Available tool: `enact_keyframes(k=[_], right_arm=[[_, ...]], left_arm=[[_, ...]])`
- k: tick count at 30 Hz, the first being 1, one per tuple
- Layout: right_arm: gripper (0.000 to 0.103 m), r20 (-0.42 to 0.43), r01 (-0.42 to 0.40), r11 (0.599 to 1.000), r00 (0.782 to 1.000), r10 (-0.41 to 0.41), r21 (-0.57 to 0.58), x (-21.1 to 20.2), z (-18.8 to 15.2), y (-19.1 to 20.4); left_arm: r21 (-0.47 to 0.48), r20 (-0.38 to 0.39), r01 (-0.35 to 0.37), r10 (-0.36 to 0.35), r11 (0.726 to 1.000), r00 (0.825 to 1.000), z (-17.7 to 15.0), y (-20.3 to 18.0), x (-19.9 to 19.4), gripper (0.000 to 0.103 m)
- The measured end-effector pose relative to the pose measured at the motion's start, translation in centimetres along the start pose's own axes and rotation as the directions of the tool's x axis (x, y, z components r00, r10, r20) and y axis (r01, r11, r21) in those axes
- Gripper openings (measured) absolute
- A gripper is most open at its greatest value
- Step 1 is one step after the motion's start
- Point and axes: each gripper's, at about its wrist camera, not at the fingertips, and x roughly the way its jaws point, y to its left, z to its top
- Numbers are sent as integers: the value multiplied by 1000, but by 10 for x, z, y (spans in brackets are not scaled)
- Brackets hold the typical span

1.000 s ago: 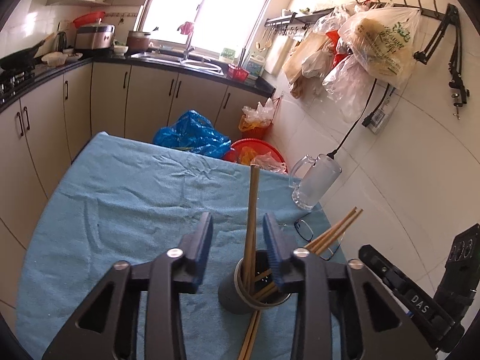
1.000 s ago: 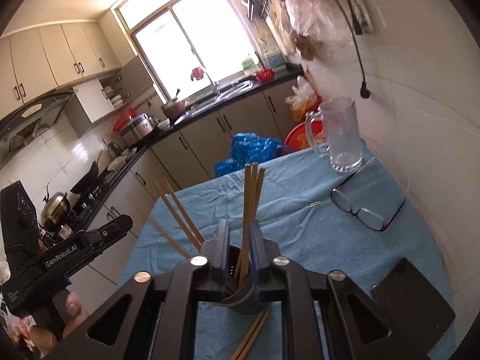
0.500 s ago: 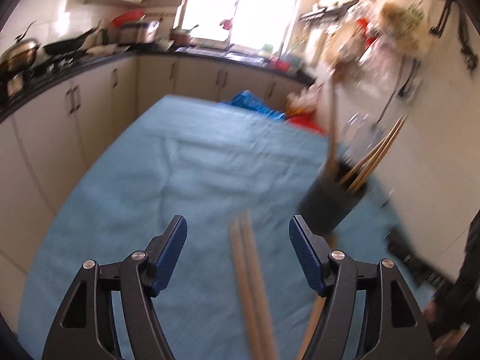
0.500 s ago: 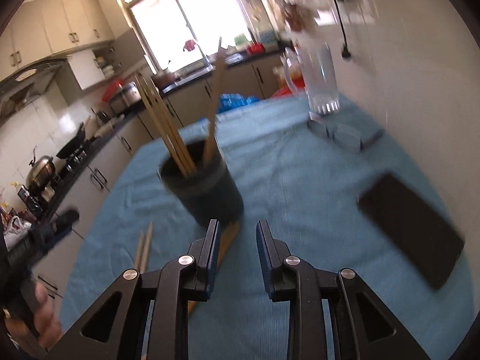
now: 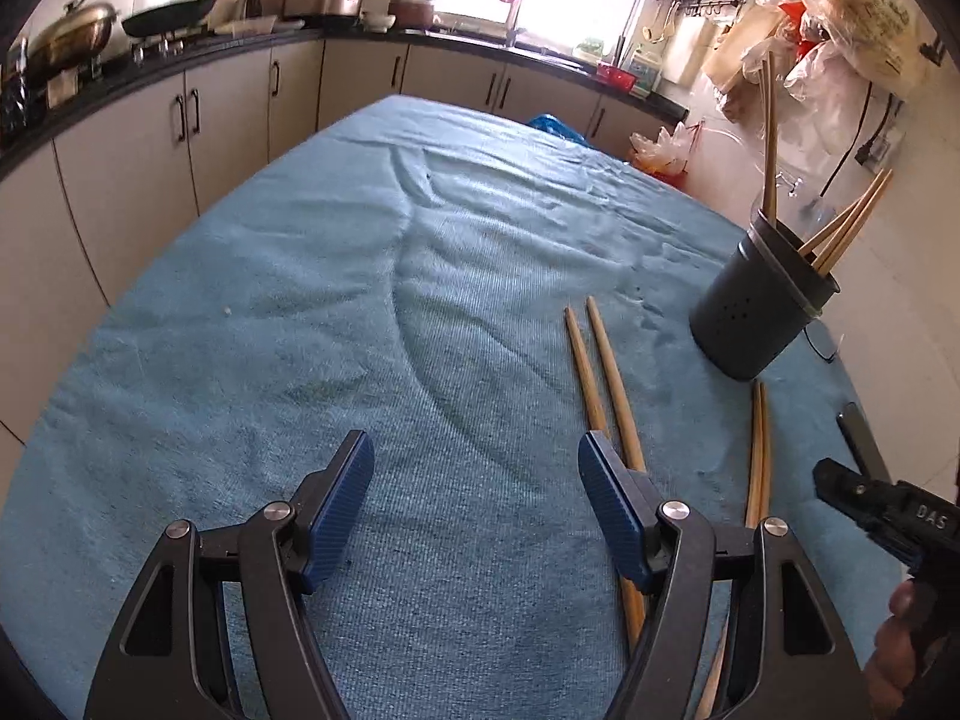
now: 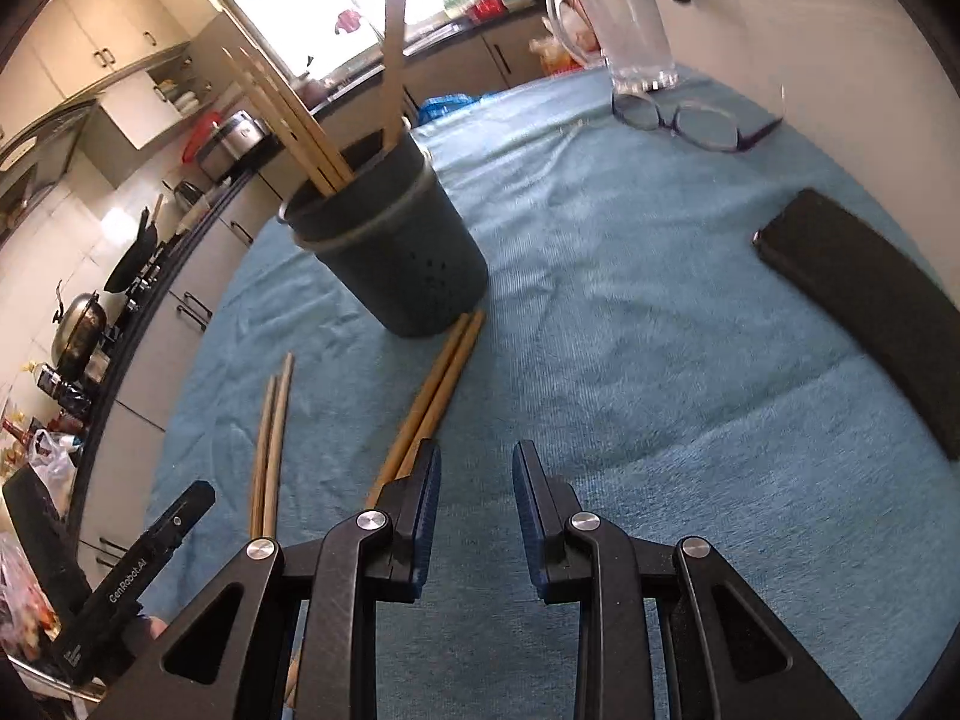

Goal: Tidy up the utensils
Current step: 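Move the open right tool back toward the remaining chopsticks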

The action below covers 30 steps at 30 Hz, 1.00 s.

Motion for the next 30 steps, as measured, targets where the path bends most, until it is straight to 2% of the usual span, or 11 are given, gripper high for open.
enact_keyframes(k=[7, 8, 14, 18, 20, 25, 30], right_arm=[[22, -66, -15, 1000, 998, 16, 18, 22, 21, 15], [17, -75, -11, 1000, 997, 12, 14, 25, 23, 19], [11, -155, 53, 998, 987, -49, 21, 50, 30, 31], [10, -150, 103, 995, 983, -104, -18, 49, 30, 37], [10, -162, 103, 995, 981, -104, -16, 47, 31, 33], [10, -152, 209, 975, 964, -218, -69, 40, 36, 25], [10, -137, 190, 979, 971, -198, -69, 41, 41, 19]], left_arm=[[-6, -7, 34, -34, 999, 999, 0, 0, -1, 69], [-7, -7, 36, -36, 999, 999, 0, 1, -1, 69], [-16, -6, 46, -46, 999, 999, 0, 3, -1, 70], [-17, -5, 51, -51, 999, 999, -1, 3, -2, 70], [-17, -5, 50, -50, 999, 999, 0, 3, -2, 70], [-13, -7, 45, -45, 999, 999, -1, 2, -1, 70], [4, -13, 24, -24, 1000, 1000, -1, -1, 1, 70]])
